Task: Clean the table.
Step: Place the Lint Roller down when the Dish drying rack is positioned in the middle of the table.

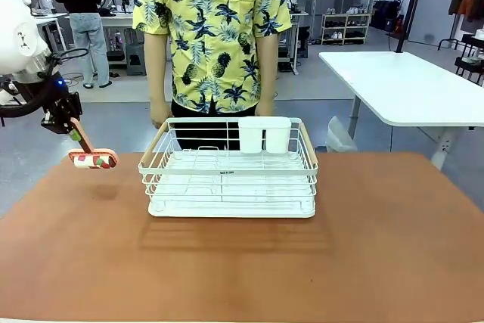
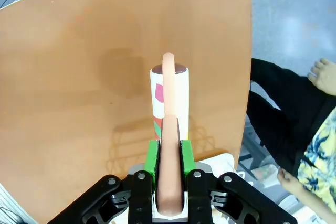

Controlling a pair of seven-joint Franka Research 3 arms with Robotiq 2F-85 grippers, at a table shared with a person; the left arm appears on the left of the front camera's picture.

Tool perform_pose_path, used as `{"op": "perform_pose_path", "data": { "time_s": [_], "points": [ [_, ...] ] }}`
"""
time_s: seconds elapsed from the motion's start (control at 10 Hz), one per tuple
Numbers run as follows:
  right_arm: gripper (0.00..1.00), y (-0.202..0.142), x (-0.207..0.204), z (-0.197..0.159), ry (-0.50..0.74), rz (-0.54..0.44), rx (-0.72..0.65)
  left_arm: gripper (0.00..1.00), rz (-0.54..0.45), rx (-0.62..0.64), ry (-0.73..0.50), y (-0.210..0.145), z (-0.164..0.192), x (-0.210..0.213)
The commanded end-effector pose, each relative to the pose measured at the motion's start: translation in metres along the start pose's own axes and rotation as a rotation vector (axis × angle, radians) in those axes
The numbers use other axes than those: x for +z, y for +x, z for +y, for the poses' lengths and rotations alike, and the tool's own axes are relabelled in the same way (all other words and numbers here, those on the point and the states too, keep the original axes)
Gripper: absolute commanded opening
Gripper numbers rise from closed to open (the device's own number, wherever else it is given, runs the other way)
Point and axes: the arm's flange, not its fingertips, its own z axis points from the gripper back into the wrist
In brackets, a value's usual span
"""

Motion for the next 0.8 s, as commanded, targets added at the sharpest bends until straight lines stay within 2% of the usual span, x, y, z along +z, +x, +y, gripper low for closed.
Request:
{"op": "perform_pose_path", "data": {
  "time_s": [0.0,0.6,0.7],
  "points": [
    [1.00,-0.001,0.000,0.003,0.014,-0.010,0.005,0.22,0.038,0.010,0.054,0.000,-0.012,-0.007],
    [1.00,-0.001,0.000,0.003,0.014,-0.010,0.005,0.24,0.029,0.018,0.166,-0.004,-0.015,-0.024],
    [1.00,-0.001,0.000,0.003,0.014,-0.010,0.005,0.42,0.026,0.020,0.178,-0.004,-0.014,-0.025]
  ]
}}
